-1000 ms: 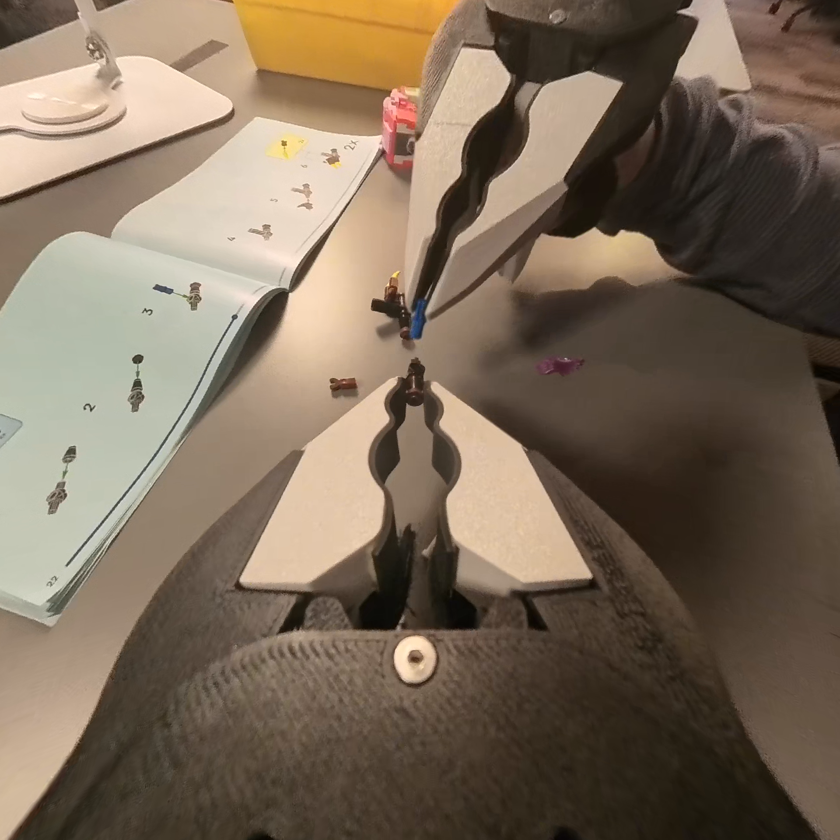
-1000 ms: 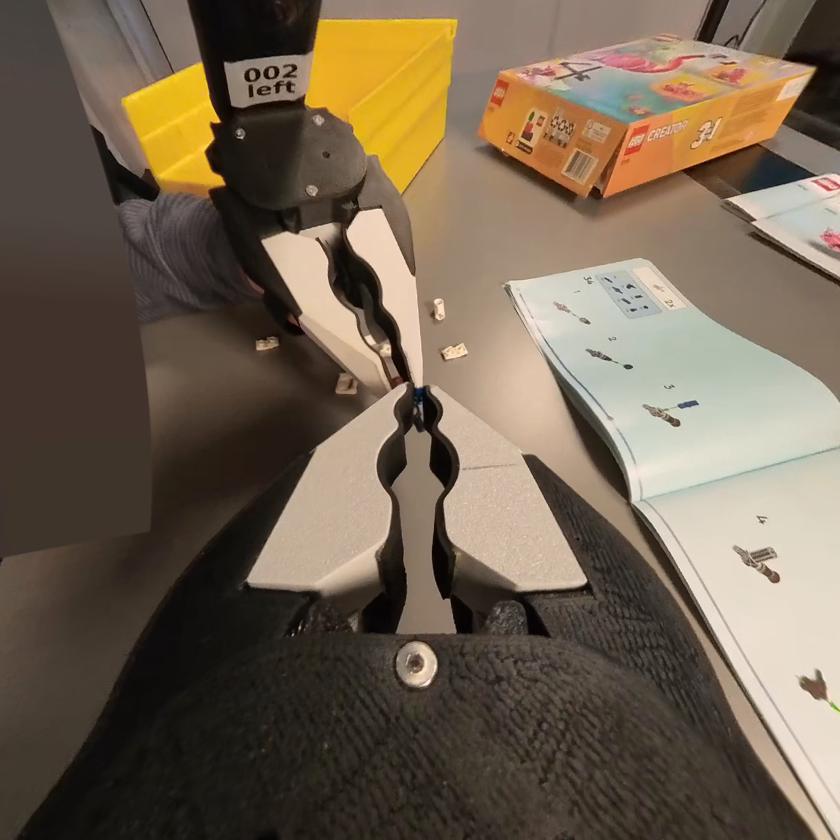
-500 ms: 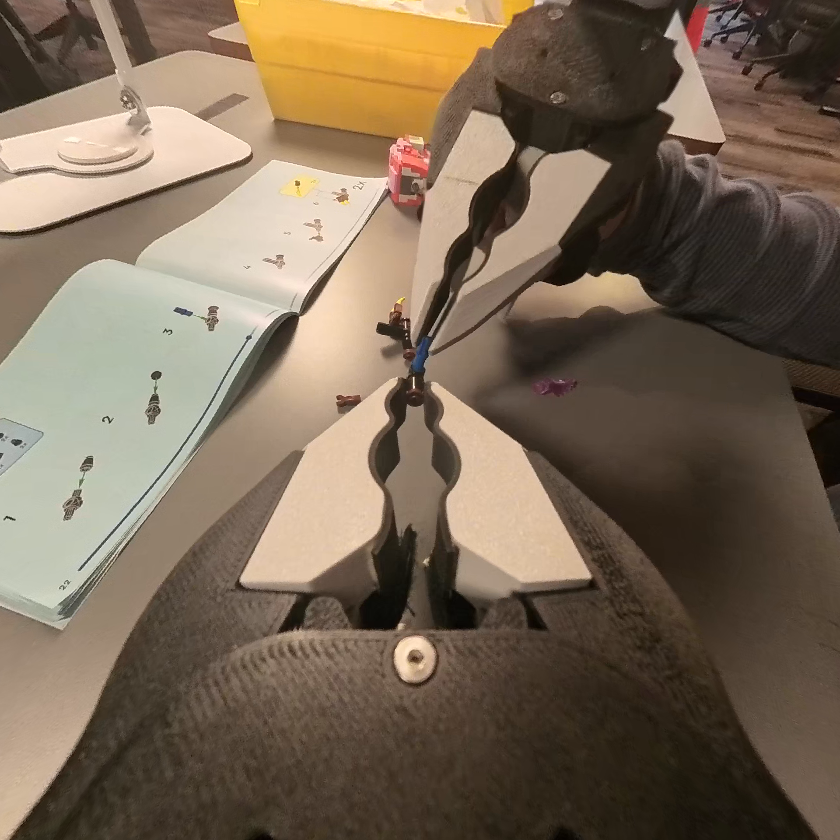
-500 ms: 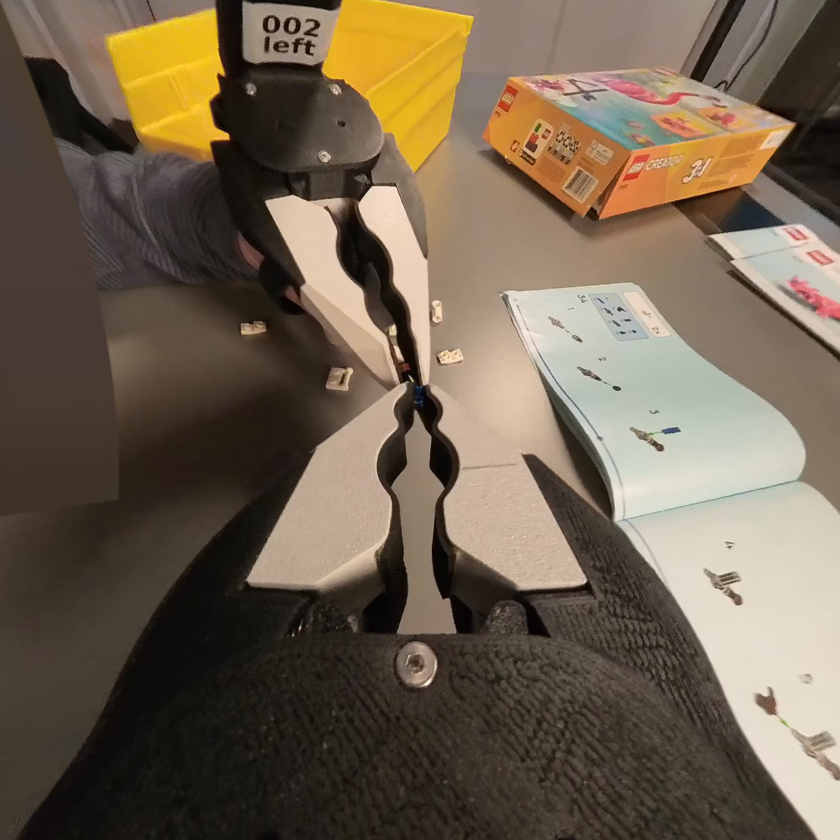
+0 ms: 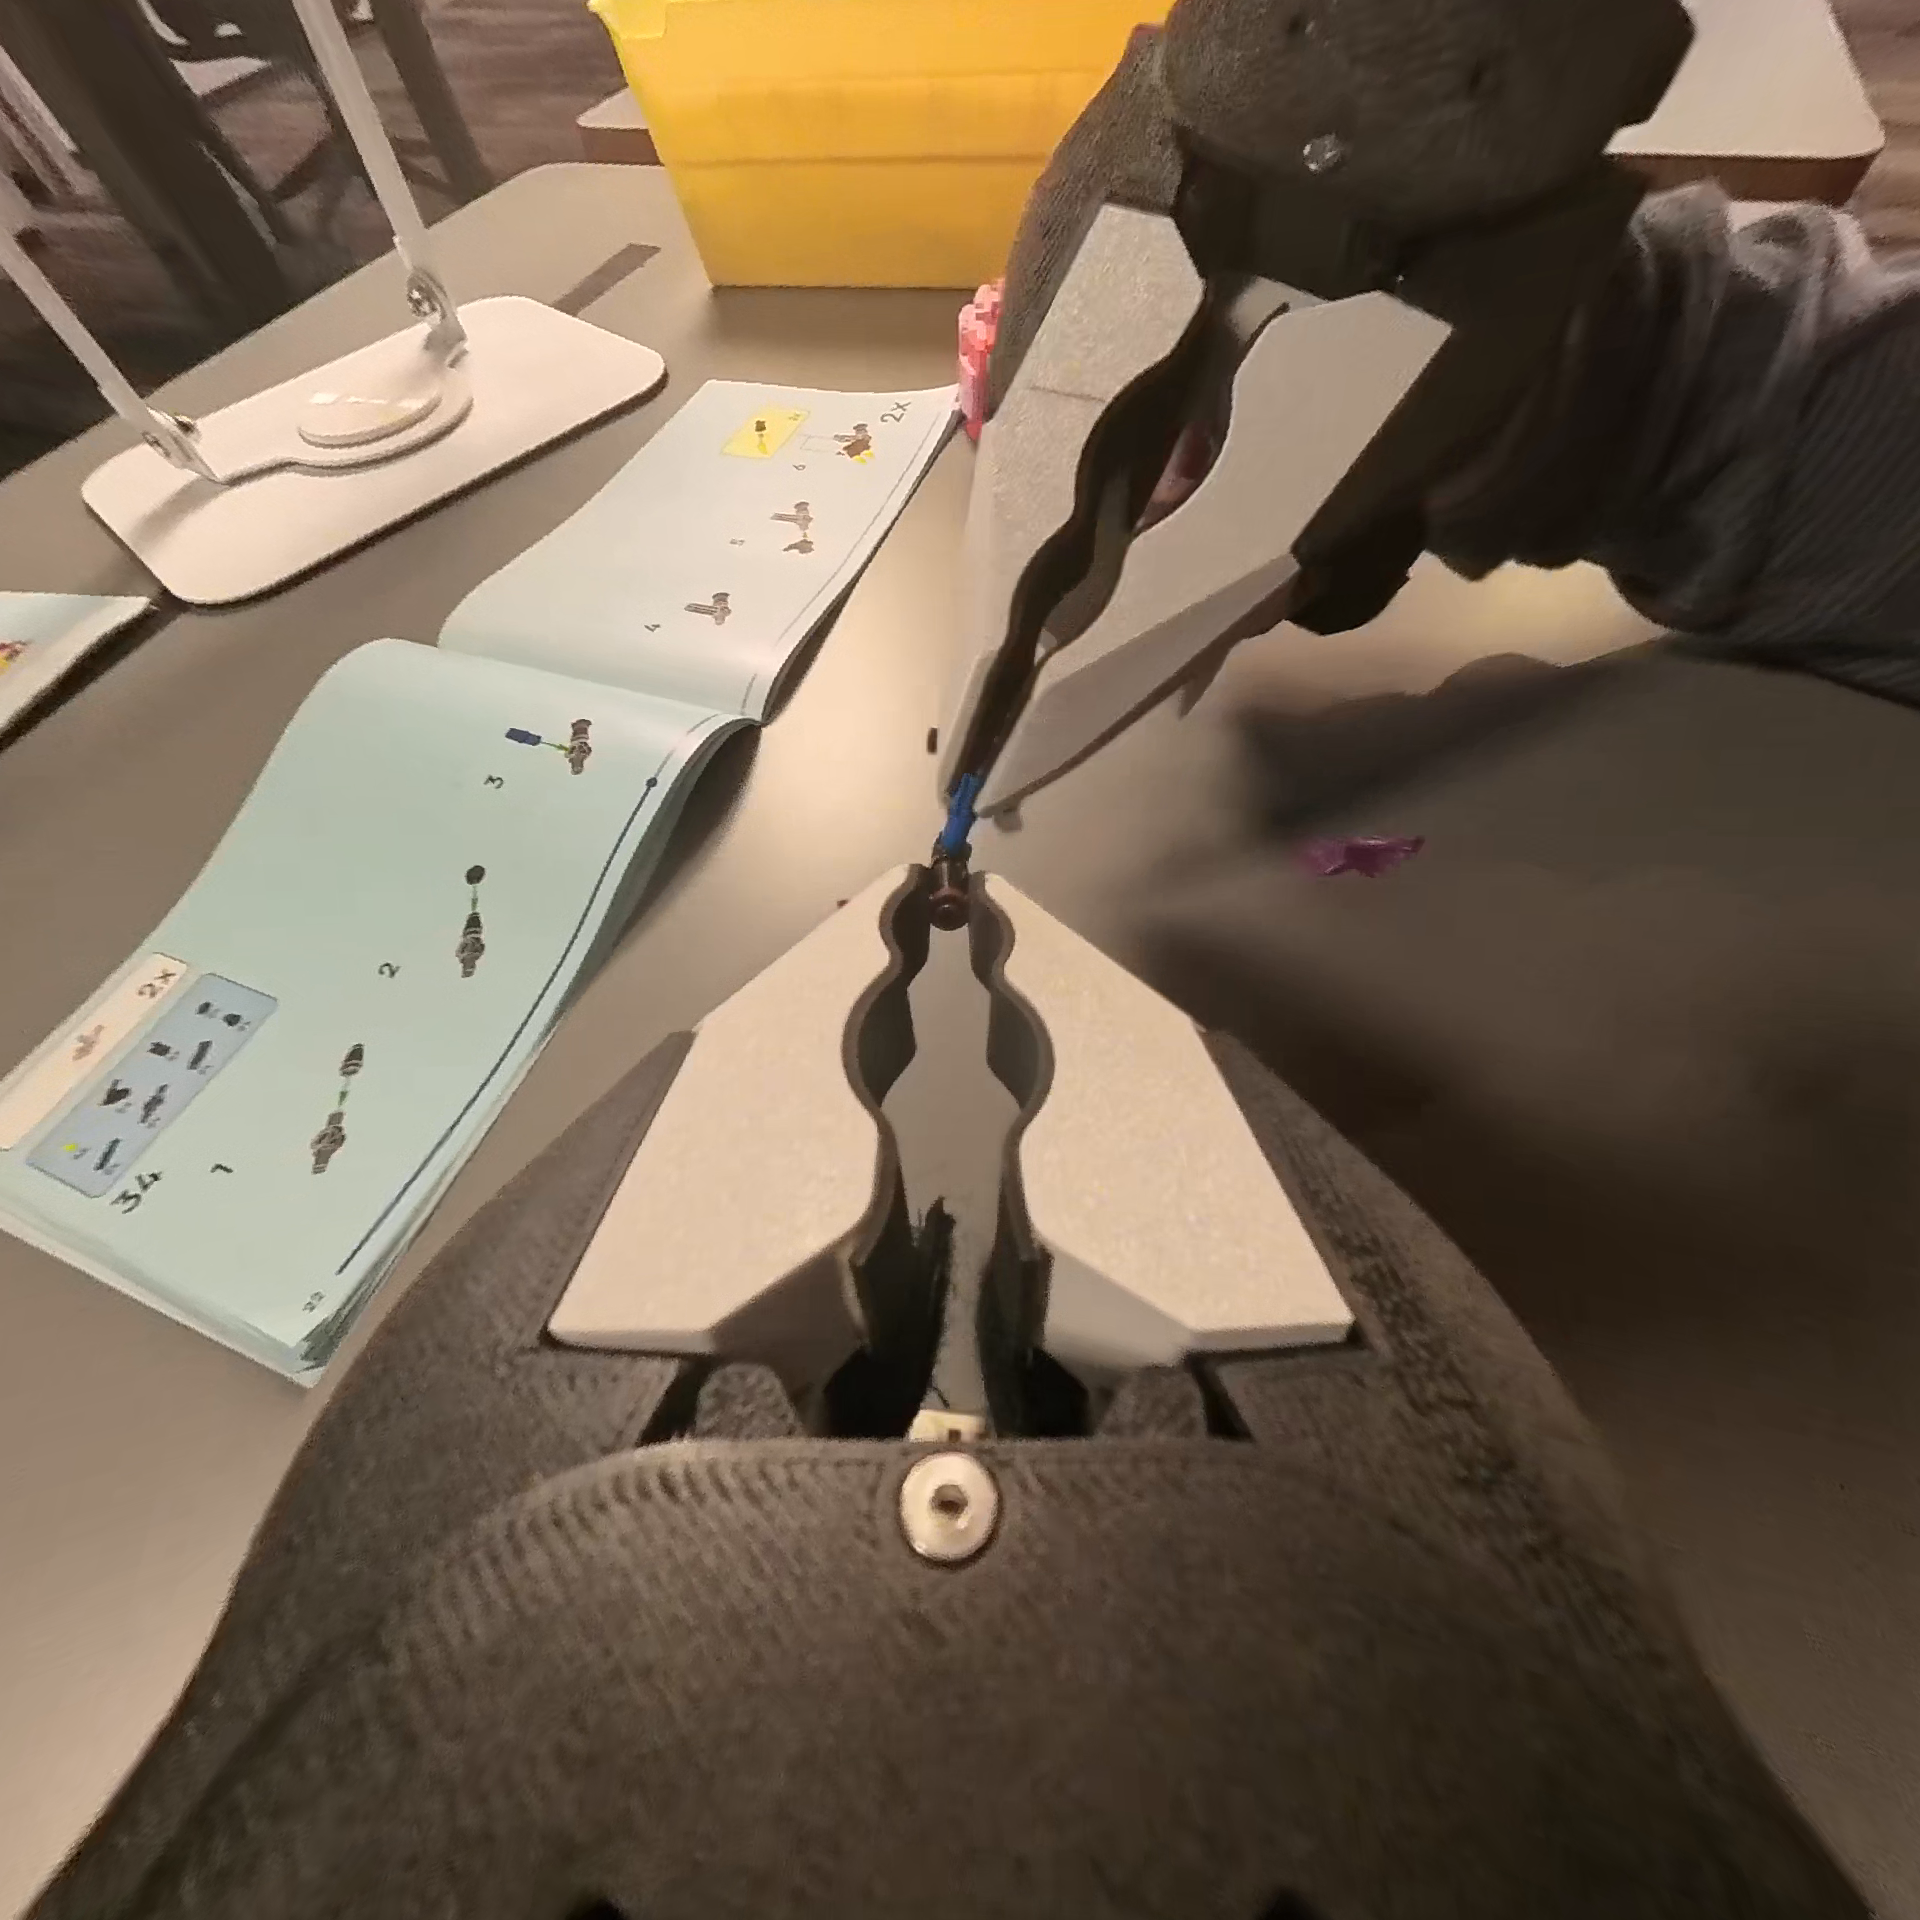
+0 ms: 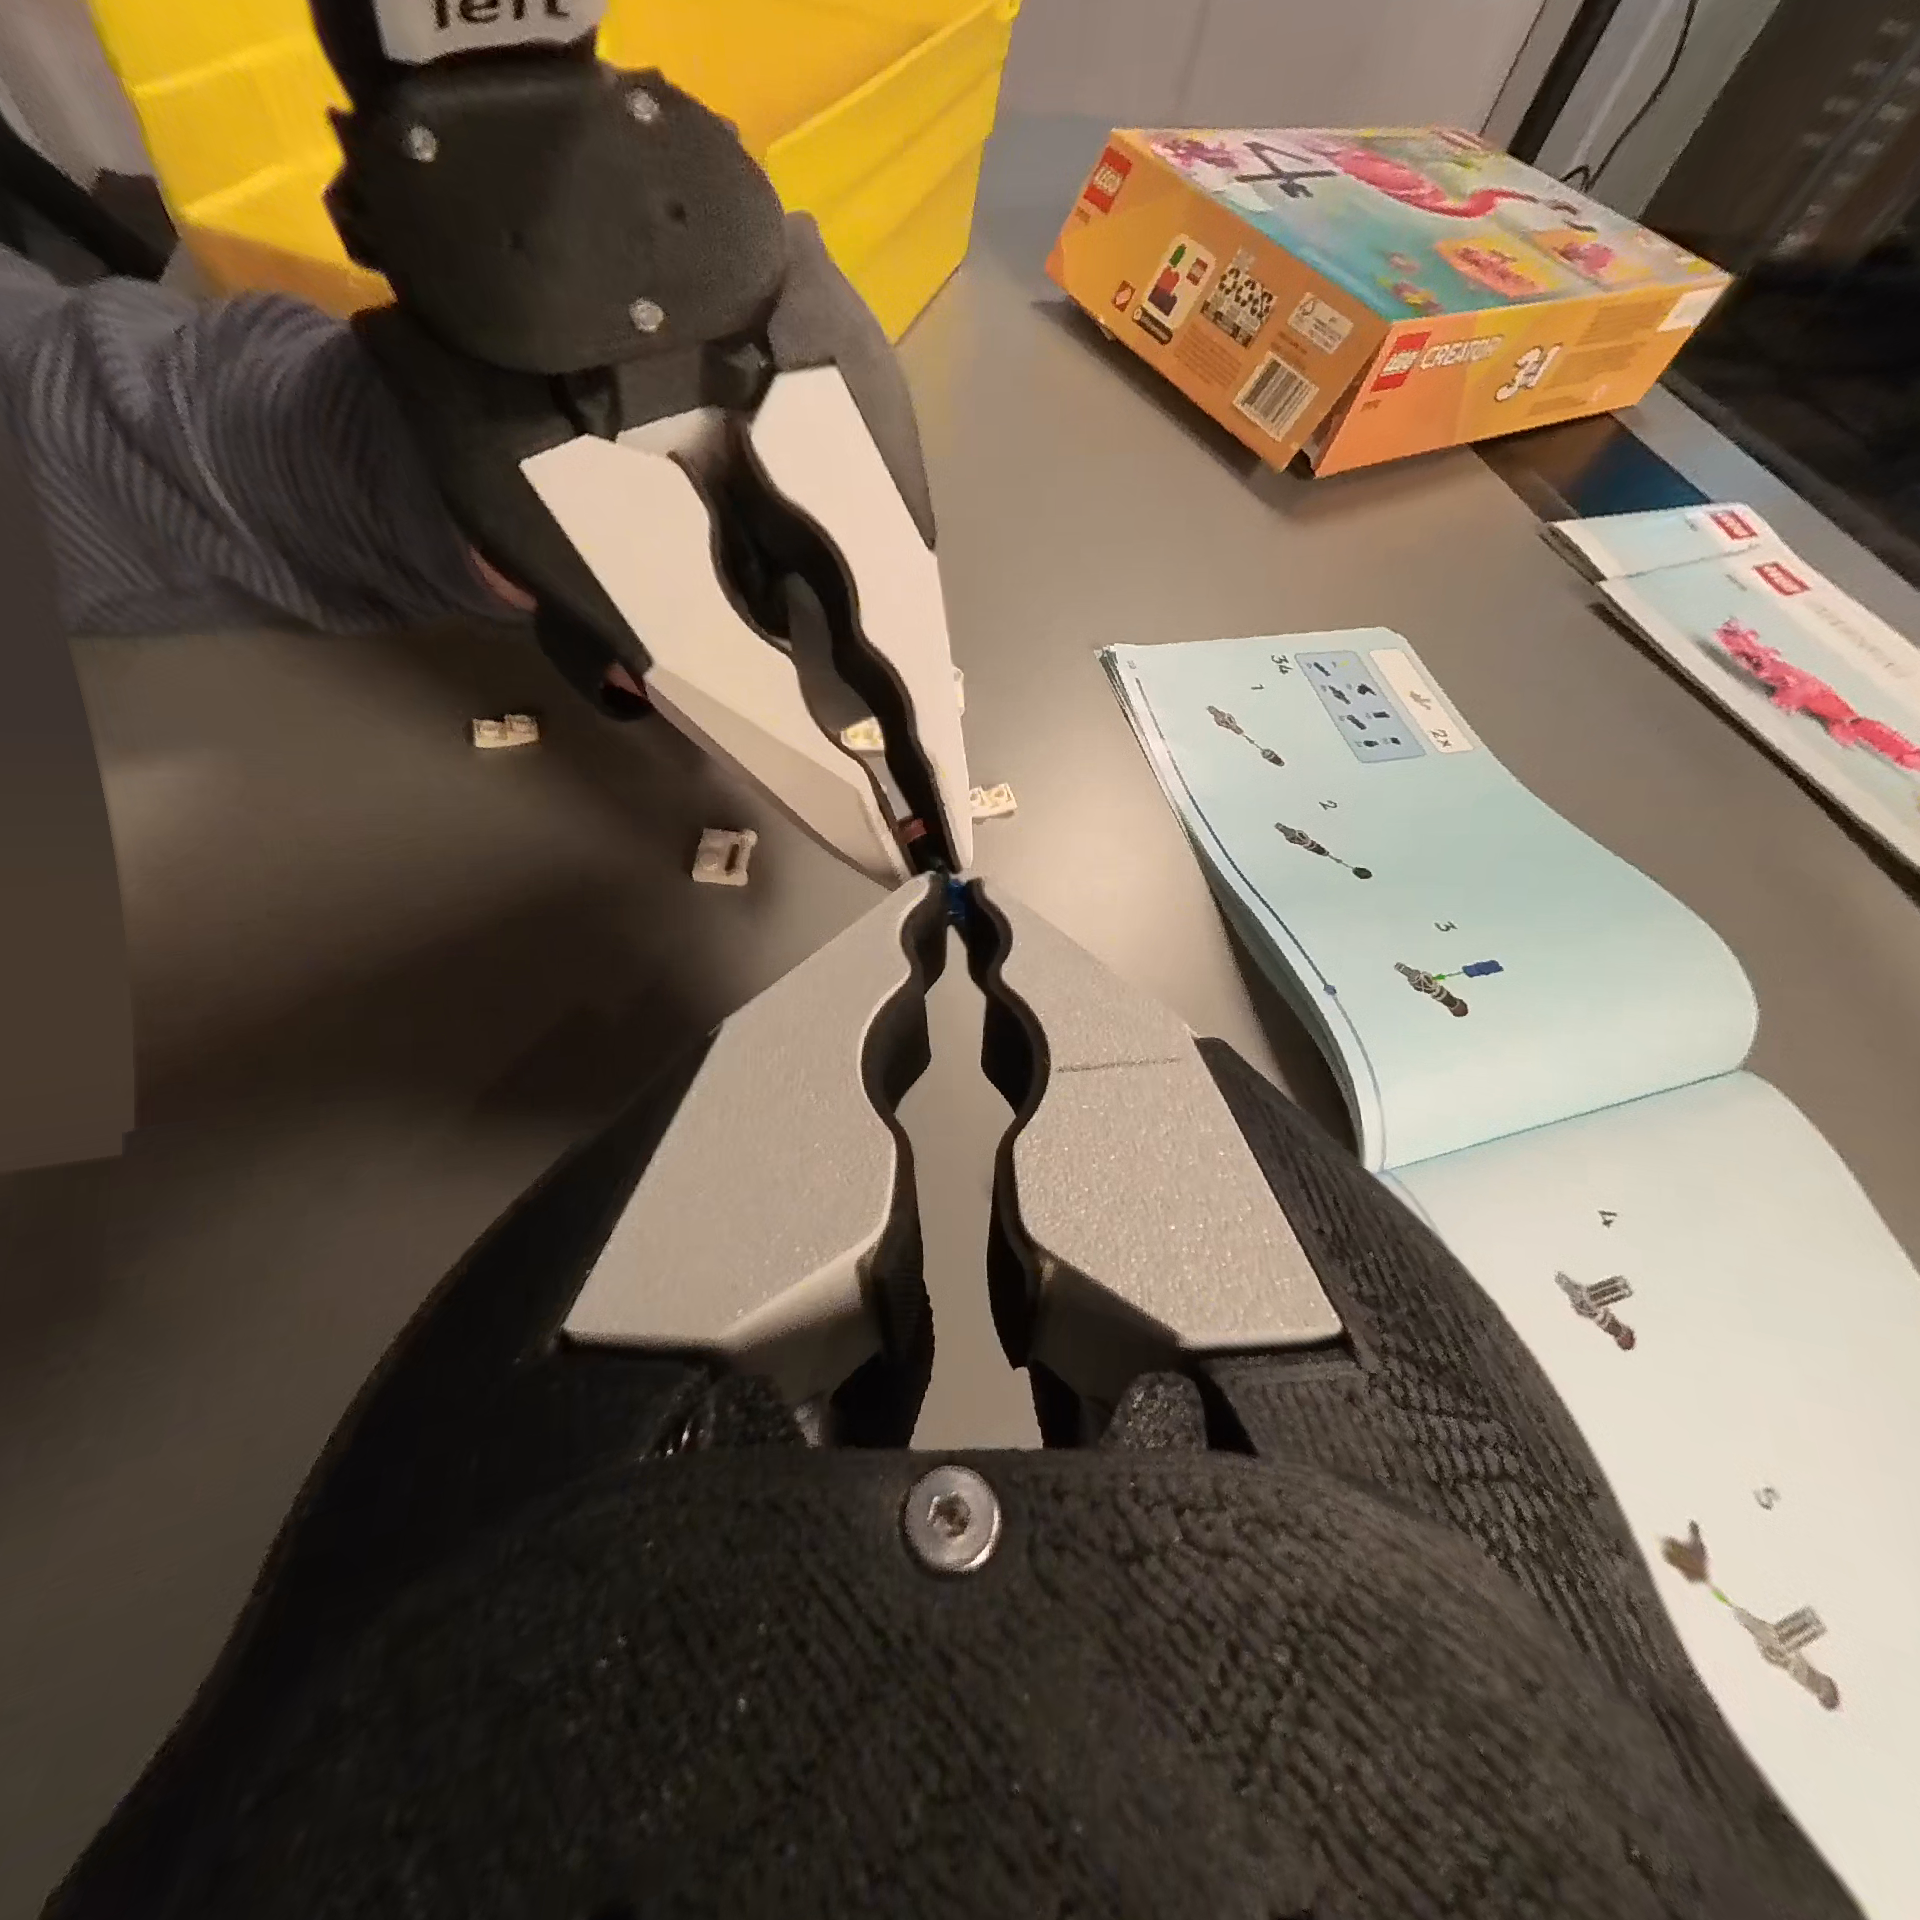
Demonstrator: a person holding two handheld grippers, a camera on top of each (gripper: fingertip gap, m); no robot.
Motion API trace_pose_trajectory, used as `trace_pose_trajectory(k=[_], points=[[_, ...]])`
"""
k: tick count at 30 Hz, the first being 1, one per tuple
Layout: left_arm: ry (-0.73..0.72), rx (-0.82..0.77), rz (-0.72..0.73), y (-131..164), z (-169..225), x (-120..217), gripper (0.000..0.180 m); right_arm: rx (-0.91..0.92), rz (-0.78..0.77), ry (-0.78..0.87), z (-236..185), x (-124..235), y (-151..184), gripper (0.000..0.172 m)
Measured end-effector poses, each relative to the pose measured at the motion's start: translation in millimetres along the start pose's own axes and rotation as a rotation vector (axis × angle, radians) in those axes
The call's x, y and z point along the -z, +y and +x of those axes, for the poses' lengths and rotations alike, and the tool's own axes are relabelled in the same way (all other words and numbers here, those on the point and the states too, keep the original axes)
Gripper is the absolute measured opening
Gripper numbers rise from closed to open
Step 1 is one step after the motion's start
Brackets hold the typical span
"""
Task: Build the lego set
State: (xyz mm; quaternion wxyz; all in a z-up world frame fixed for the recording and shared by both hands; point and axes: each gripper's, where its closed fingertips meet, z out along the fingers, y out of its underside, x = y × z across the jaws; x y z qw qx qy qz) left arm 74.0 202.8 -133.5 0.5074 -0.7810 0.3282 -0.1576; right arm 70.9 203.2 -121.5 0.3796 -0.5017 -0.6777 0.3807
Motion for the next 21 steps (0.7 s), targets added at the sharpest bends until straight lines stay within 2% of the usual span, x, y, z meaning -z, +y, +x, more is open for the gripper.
trace_pose_trajectory(k=[4,9,14,21], points=[[-0.023,-0.044,0.002,-1,0,0,0.005,-0.069,0.022,-0.037,-1,0,-1,0.002],[-0.016,-0.023,0.022,-5,2,1,0.005,-0.136,0.056,-0.063,0,3,-4,0.002],[-0.019,-0.038,0.015,-4,4,-1,0.005,-0.088,0.039,-0.062,-3,3,-2,0.001],[0.019,0.036,0.069,-13,6,4,0.005,-0.078,0.094,-0.076,-4,9,-11,0.001]])
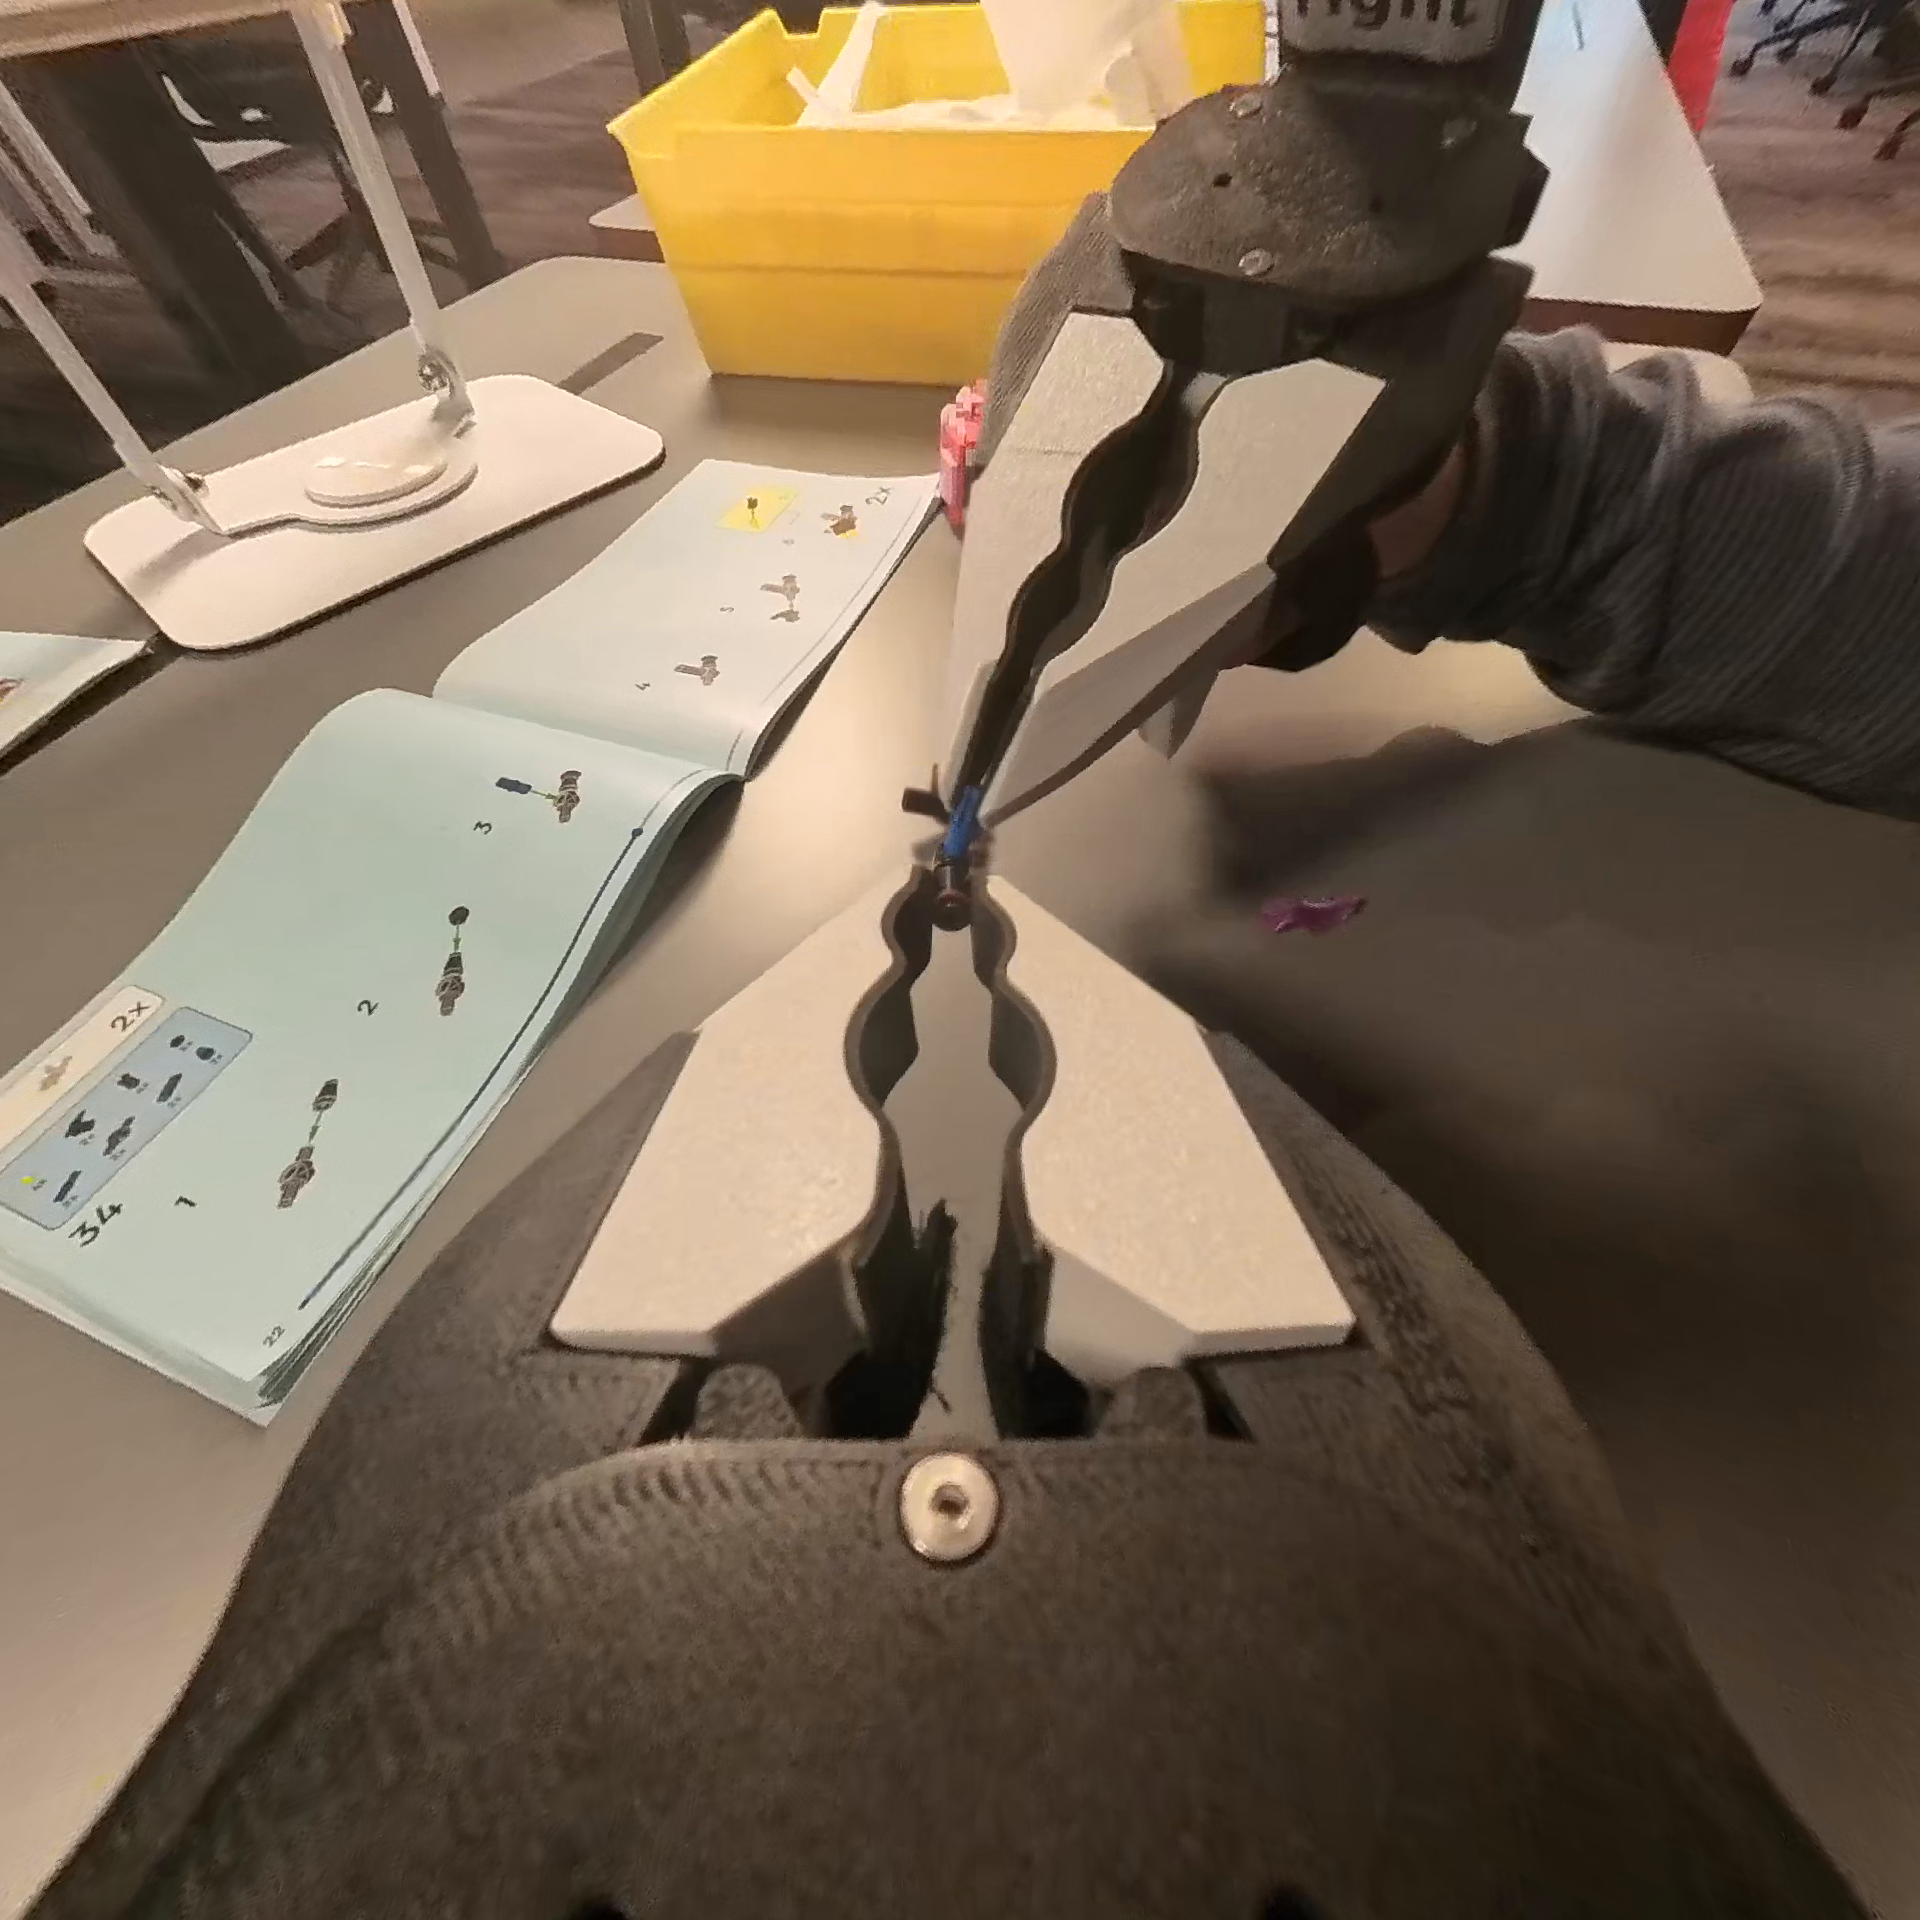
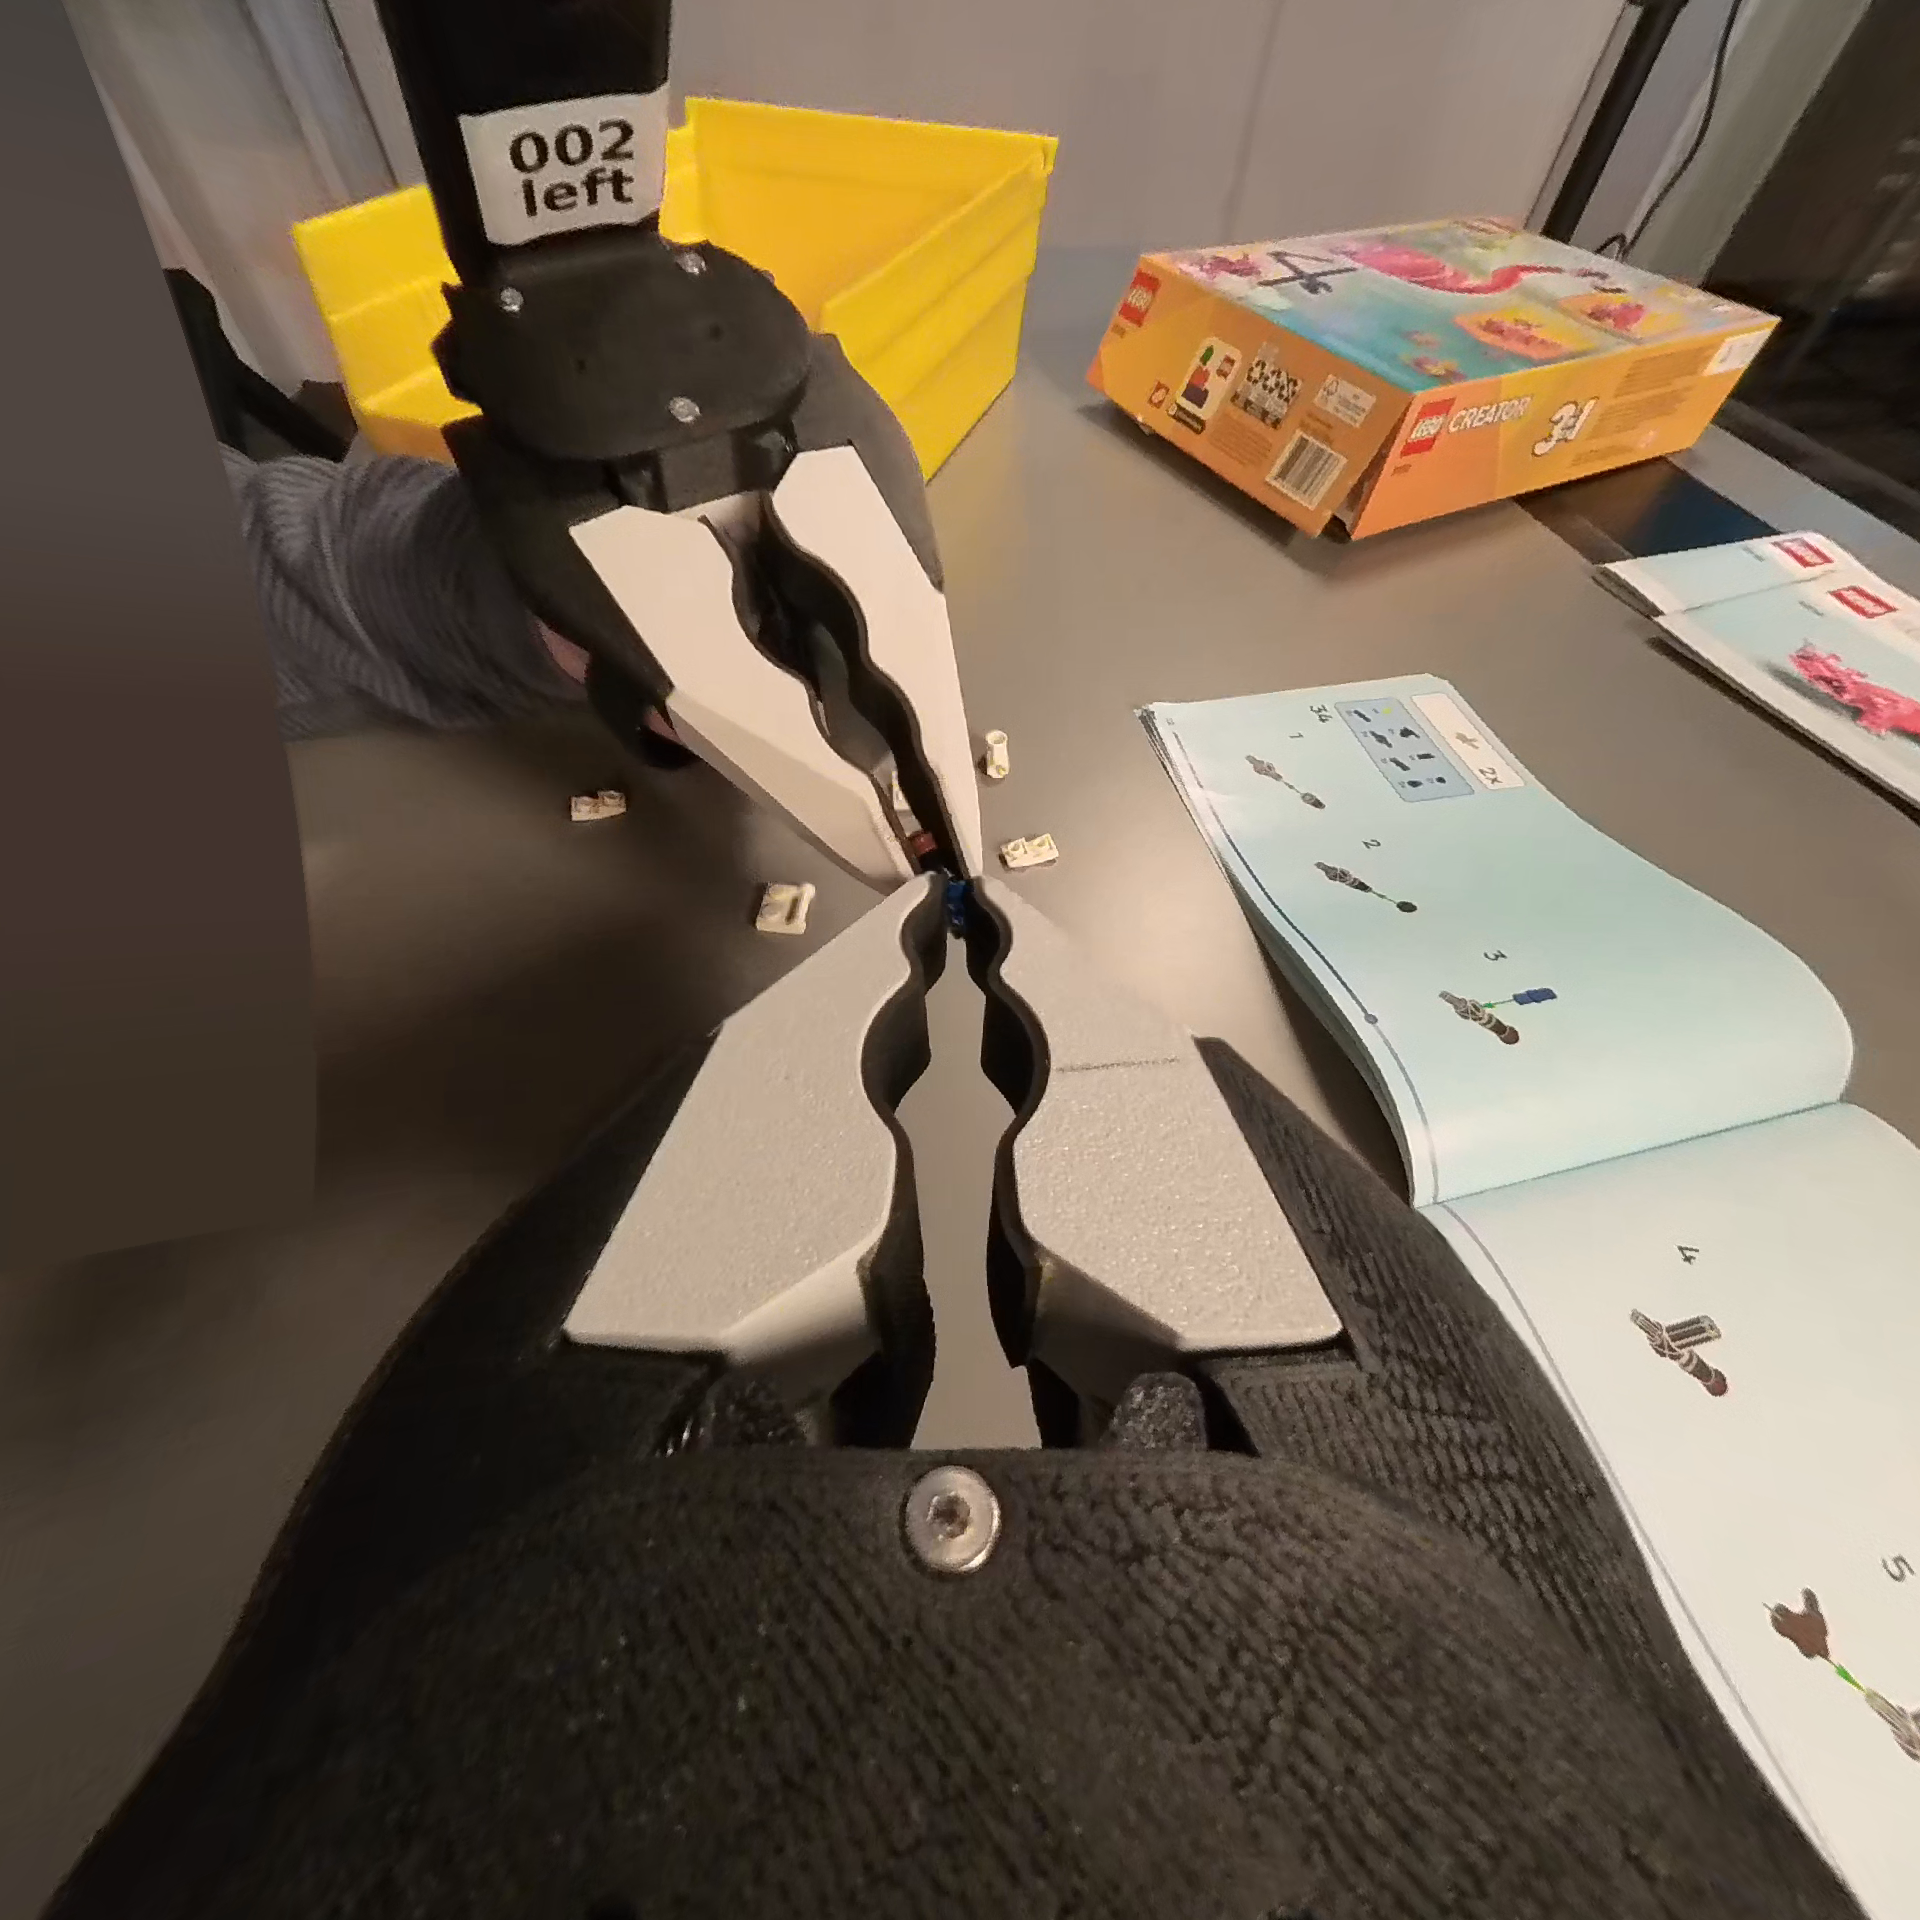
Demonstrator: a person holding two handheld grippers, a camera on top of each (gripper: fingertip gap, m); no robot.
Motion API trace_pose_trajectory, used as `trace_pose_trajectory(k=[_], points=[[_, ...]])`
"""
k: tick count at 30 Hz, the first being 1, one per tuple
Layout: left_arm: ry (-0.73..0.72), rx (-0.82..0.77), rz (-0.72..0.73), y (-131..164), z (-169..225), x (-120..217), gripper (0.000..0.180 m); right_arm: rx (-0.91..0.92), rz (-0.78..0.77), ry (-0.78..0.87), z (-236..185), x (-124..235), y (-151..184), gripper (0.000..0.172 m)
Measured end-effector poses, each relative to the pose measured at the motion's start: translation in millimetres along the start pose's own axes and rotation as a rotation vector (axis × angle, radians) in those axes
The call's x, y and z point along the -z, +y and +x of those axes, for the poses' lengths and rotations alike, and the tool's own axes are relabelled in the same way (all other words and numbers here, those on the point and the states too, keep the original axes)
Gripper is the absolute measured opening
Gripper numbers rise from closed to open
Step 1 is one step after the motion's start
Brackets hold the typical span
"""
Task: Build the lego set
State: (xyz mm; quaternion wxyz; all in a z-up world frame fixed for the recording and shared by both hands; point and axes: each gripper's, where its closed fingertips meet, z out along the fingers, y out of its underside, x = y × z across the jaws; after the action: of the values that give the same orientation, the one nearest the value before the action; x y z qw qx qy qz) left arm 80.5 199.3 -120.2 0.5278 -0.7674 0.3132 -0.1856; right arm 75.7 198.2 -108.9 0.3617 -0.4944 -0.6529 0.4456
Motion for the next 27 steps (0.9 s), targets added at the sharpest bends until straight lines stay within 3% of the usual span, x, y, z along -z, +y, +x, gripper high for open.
trace_pose_trajectory(k=[27], points=[[-0.011,-0.076,-0.001,-0.5,2.3,1.1,0.005,0.006,0.013,0.001,-0.6,1.6,-2.5,0.002]])
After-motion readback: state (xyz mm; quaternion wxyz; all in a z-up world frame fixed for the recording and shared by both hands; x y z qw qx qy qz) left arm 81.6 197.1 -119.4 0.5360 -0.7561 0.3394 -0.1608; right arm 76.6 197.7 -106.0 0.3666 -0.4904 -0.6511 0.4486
